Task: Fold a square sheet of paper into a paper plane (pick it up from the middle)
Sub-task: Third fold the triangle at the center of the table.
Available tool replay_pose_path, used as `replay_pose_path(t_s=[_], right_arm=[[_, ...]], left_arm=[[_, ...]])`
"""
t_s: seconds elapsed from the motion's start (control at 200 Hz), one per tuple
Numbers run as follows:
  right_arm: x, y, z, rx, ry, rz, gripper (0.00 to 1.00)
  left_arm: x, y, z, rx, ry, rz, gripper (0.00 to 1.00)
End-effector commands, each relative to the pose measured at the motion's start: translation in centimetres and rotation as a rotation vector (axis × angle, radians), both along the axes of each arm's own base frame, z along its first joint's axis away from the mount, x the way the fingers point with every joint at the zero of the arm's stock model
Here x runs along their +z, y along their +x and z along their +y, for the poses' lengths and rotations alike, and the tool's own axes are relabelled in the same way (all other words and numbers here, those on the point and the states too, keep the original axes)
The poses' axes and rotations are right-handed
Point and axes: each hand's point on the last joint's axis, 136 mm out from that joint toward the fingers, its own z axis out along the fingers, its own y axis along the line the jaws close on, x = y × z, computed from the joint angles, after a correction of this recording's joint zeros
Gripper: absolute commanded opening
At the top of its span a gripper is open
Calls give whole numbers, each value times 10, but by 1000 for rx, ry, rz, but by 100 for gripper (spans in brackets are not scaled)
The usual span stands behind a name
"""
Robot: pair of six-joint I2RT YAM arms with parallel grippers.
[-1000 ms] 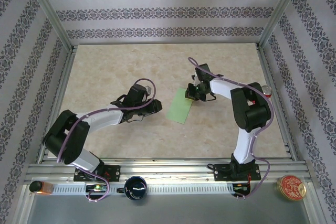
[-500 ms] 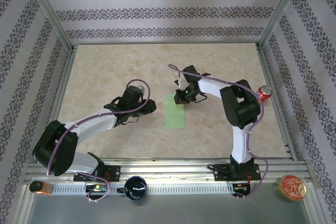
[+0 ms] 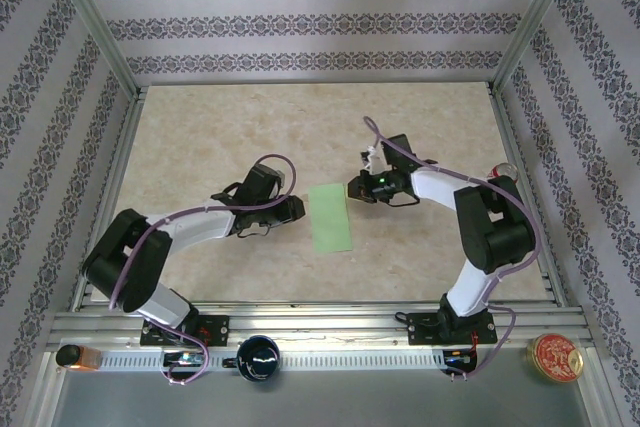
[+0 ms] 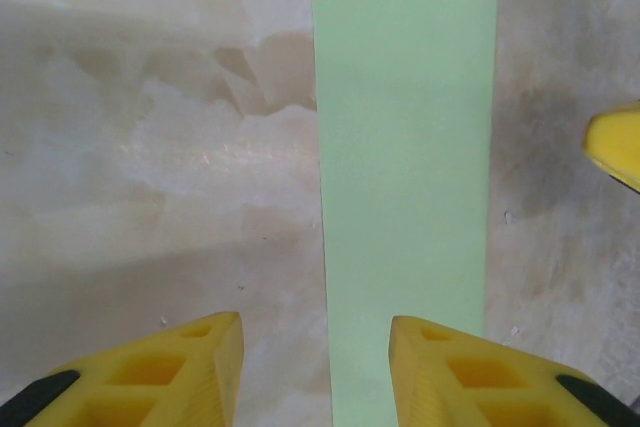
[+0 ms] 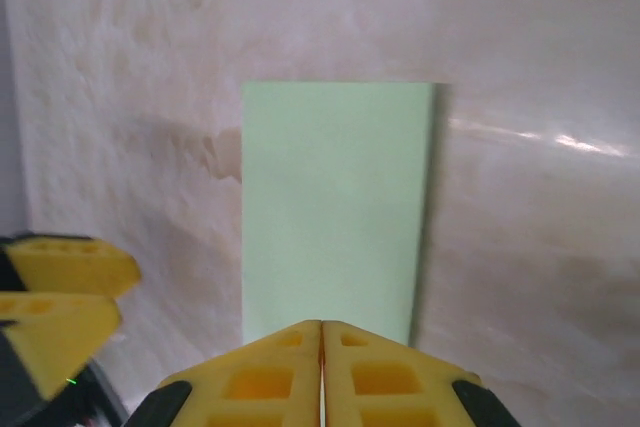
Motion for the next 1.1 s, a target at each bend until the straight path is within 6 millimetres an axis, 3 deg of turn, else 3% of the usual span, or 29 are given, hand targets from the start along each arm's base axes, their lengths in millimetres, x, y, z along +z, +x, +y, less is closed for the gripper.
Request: replay_pose_path(t_s=[0.0,0.275,0.465,0.61,0.739,0.904,1.094], right_arm=[[0,-6,14,-37,133,70,10],[-21,-17,21,-23,103,131,9],[-44,-20,12,-66,54,191,8],[-72,-38,-3,-100,-18,262,8],[-82,-48,-8,-113,-39,286,7],[-77,-44,-7,-123,-11,273,7],[-21,-34,8,-52,37,134,11]], left_arm=[[6,6,-16,-18,-83,18,43],[-4,4,-25,-24,-125,72,43],[-8,4,-23,-21,-108,87,43],[-7,3,-24,-30,-99,87,44],[-9,3,-29,-44,-115,99,44],[-10,4,-36,-49,-132,114,43],[-9,6,-33,-35,-118,106,43]])
